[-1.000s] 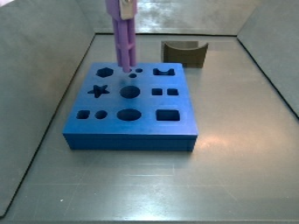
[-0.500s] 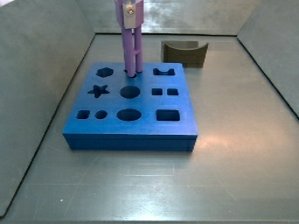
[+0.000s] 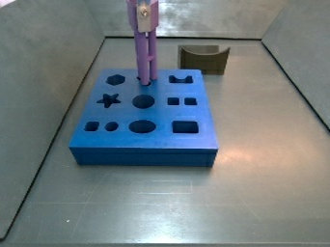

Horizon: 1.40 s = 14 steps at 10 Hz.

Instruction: Insert the 3 prong object.

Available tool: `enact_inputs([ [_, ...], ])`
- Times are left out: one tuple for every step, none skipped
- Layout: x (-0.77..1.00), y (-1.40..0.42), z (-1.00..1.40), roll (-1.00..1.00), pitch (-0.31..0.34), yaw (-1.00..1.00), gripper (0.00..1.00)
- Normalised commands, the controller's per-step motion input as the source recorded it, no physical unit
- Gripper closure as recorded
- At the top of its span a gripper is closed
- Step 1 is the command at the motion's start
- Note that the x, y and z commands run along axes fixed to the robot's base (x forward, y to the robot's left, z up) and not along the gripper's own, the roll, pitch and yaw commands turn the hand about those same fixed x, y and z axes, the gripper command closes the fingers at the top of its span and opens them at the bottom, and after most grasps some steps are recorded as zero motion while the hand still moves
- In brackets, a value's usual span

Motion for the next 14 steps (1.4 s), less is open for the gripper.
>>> enact_inputs([
  [0.00,-0.19,-0.27,0.00,-0.090,0.26,1.00],
  [0.00,-0.06,-0.30,0.00,-0.106,0.31,1.00],
  [-0.06,0.02,-0.35,0.06,-0.163,0.35,1.00],
  [-0.03,0.16,-0.29,0.05,-0.109,0.29,1.00],
  [0.00,0.19,-0.25,0.04,-0.044,0.21,1.00],
  [0.11,0.10,-0.32,0.04,-0.037,0.17,1.00],
  [0.08,0.05,-0.37,0.07,-0.066,0.15,1.00],
  [0.03,0.00,-0.44,0.07,-0.114,0.17,1.00],
  [0.00,-0.05,-0.47,0.01,-0.159,0.26,1.00],
  [0.04,-0.11,-0.43,0.01,-0.139,0.32,1.00],
  [0.09,-0.09,-0.43,0.03,-0.120,0.33,1.00],
  [0.10,-0.03,-0.45,0.04,-0.116,0.29,1.00],
  [0.09,0.00,-0.50,0.04,-0.124,0.18,1.00],
  [0.03,0.00,-0.56,0.07,-0.154,0.12,1.00],
])
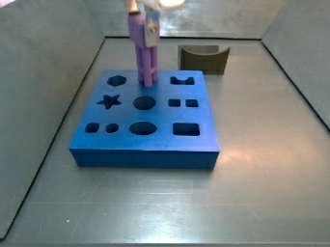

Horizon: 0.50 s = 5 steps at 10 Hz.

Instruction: Insert the 3 prong object.

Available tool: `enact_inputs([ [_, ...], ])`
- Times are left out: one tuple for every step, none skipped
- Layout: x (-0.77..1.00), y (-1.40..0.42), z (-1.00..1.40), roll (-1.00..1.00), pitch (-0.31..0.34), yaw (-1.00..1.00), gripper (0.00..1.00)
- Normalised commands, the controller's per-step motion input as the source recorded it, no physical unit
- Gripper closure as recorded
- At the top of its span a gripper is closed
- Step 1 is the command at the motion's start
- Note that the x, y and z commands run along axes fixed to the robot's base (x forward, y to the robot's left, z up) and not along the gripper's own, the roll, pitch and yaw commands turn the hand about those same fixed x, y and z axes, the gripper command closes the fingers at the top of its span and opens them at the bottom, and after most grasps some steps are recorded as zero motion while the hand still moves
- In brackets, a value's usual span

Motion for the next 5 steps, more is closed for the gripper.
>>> enact_inputs([
  [0.00,-0.03,-0.50,0.10,-0.159,0.07,1.00],
  [0.02,-0.17,-0.37,0.20,-0.060,0.00,1.00],
  [0.01,-0.17,-0.29,0.20,-0.013,0.00,1.00],
  [0.00,0.00,-0.02,-0.01,-0.051,0.00,1.00],
  [0.00,0.00,0.00,0.00,0.000,0.00,1.00],
])
